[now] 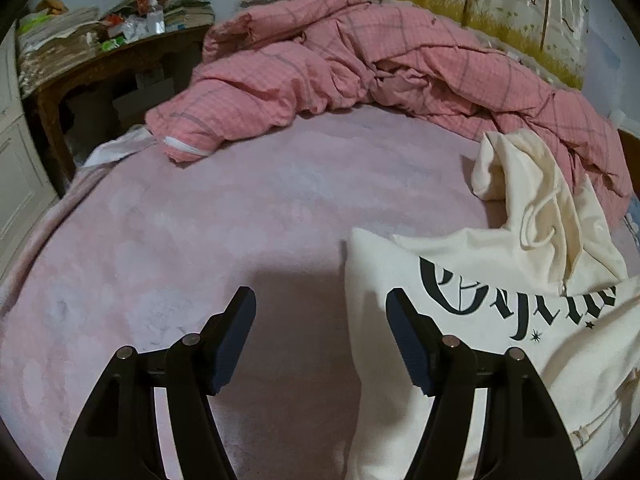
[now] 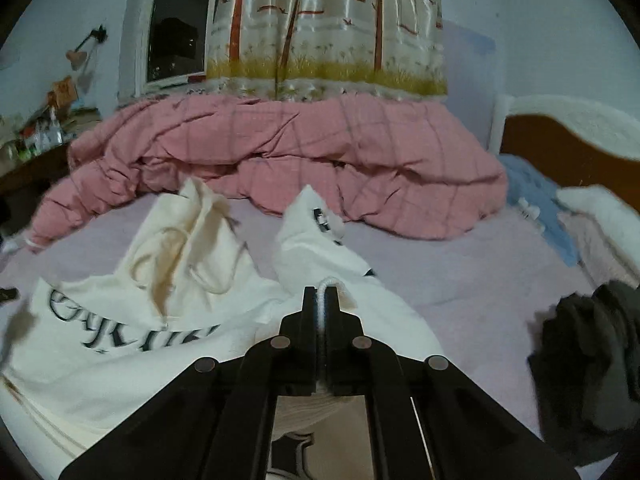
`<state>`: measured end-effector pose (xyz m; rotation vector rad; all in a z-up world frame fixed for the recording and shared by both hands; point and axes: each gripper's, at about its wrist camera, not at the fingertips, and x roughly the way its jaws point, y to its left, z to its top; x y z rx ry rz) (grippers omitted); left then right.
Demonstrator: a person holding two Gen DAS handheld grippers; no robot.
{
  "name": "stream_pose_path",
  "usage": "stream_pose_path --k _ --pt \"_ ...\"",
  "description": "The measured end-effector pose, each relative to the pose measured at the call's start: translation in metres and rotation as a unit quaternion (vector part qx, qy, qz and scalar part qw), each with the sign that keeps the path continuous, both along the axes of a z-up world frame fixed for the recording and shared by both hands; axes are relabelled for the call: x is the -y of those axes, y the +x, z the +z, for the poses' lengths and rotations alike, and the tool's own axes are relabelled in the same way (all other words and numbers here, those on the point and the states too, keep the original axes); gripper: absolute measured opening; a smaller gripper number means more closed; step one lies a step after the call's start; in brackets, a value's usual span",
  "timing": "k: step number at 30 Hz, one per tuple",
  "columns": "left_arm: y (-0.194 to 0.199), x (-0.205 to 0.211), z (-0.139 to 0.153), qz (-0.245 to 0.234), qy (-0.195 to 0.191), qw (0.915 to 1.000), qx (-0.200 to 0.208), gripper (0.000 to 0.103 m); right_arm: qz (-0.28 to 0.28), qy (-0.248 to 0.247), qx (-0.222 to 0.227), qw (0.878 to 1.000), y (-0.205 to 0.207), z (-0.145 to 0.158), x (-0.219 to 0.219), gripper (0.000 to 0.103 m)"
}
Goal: Fold large clothes
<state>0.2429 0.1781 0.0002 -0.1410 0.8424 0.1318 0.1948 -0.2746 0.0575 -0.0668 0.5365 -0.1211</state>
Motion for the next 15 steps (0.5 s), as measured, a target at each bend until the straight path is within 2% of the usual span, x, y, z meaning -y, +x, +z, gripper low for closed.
stream_pose_path --k 2,4,6,8,10,11,13,15 --pt "0.004 0.007 -0.006 -0.030 -0.013 0.9994 -0.015 0.065 -0.014 -0.019 -0.030 0.999 0.010 -0.019 -0.001 0.002" --pt "0.010 0.018 -0.013 -0.053 -0.014 0.9981 -0.029 0.065 -0.018 -0.013 -0.058 0.998 0.016 -0.037 0.002 0.002" --pt "0.018 0.032 -0.024 -0.057 0.018 0.9973 -0.043 0.053 -0.021 -0.006 -0.069 0.997 0.016 -0.047 0.007 0.002" --pt "0.027 0.042 -0.038 -0.054 0.061 0.9948 -0.061 0.021 -0.017 -0.002 -0.065 0.998 0.015 -0.047 0.007 0.002" --pt "0.032 0.040 -0.044 -0.039 0.078 0.9944 -0.059 0.008 0.000 0.001 -0.053 0.999 0.013 -0.036 0.000 0.002" --pt "0.034 0.037 -0.044 -0.027 0.084 0.9947 -0.054 0.005 0.012 0.003 -0.039 0.999 0.009 -0.026 -0.005 0.002" --pt "0.032 0.026 -0.042 0.017 0.106 0.9933 -0.043 0.000 0.056 0.006 0.016 0.998 -0.008 0.007 -0.020 0.002" --pt "0.032 0.010 -0.043 0.098 0.183 0.9775 -0.037 0.000 0.104 0.004 0.072 0.992 -0.028 0.034 -0.033 0.002"
